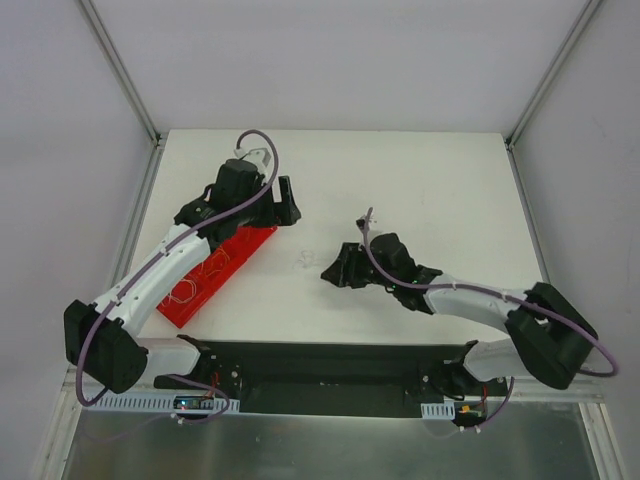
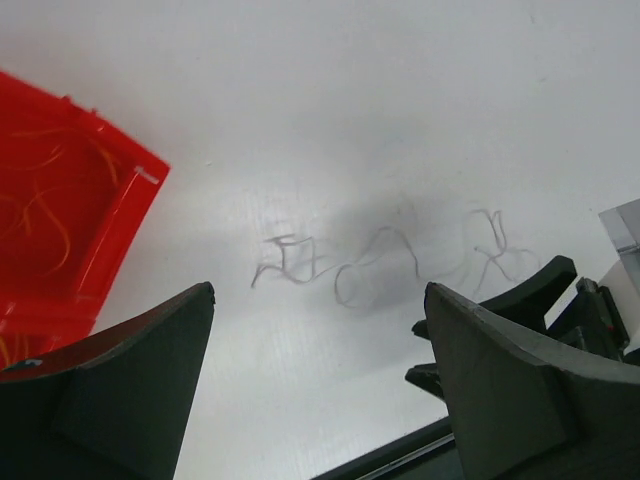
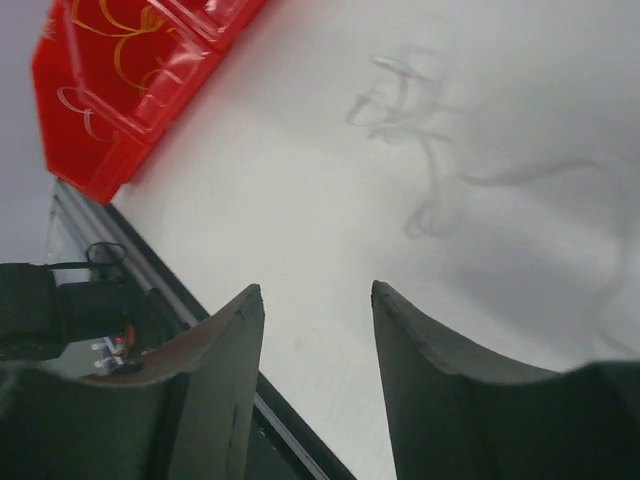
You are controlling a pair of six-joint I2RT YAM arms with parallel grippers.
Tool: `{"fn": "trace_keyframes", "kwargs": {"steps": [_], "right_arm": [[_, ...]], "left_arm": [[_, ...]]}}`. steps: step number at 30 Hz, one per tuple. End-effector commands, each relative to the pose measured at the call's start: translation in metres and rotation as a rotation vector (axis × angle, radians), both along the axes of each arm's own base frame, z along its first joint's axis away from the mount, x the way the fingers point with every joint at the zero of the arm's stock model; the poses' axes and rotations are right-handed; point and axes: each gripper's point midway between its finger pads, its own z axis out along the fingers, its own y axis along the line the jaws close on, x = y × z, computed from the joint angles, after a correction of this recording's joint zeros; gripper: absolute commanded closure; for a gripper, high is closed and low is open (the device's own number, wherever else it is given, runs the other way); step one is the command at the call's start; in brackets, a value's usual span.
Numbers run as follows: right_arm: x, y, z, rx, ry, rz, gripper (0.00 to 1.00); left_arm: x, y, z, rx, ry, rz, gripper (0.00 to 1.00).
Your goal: Untangle the cables
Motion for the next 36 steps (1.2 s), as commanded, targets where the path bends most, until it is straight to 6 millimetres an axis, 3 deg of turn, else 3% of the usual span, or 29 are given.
{"fn": "trace_keyframes", "kwargs": {"steps": [1,3,6,10,14,18,22,25,28,36], "right_arm": [[0.011,-0.084,-0.012,-0.268,-0.024,-0.214,0.44],[0.008,-0.138,-0.023,-0.387,0.014,-0.326,0.29],[-0.004,-0.188,-0.025,-0.435,0.084,-0.419,0.15],[-0.019,-0.215,-0.025,-0.456,0.221,-0.468,0.09],[-0.021,-0.207,-0.027,-0.418,0.331,-0.418,0.07],[-0.002,-0.204,-0.034,-0.461,0.302,-0.384,0.09],[0.016,-0.196,-0.051,-0.490,0.328,-0.357,0.18],[0.035,-0.174,-0.050,-0.443,0.311,-0.307,0.25],[0.045,-0.150,-0.043,-0.446,0.307,-0.253,0.39],[0.056,-0.065,-0.013,-0.358,0.210,-0.153,0.42]], "left_arm": [[0.002,-0.038,0.007,-0.042,-0.052,-0.210,0.15],[-0.001,-0.034,-0.011,-0.010,-0.039,-0.223,0.15],[-0.008,-0.029,-0.015,0.032,-0.059,-0.241,0.16],[-0.016,-0.036,-0.004,-0.012,-0.075,-0.266,0.16],[-0.015,-0.035,-0.019,0.006,-0.038,-0.256,0.15],[-0.017,-0.045,-0.039,-0.012,0.046,-0.284,0.15],[-0.016,-0.046,-0.058,0.011,0.101,-0.285,0.15],[-0.014,-0.044,-0.064,0.031,0.110,-0.276,0.15],[-0.010,-0.042,-0.076,0.063,0.128,-0.276,0.15],[0.005,-0.059,-0.113,0.091,0.227,-0.326,0.14]]}}
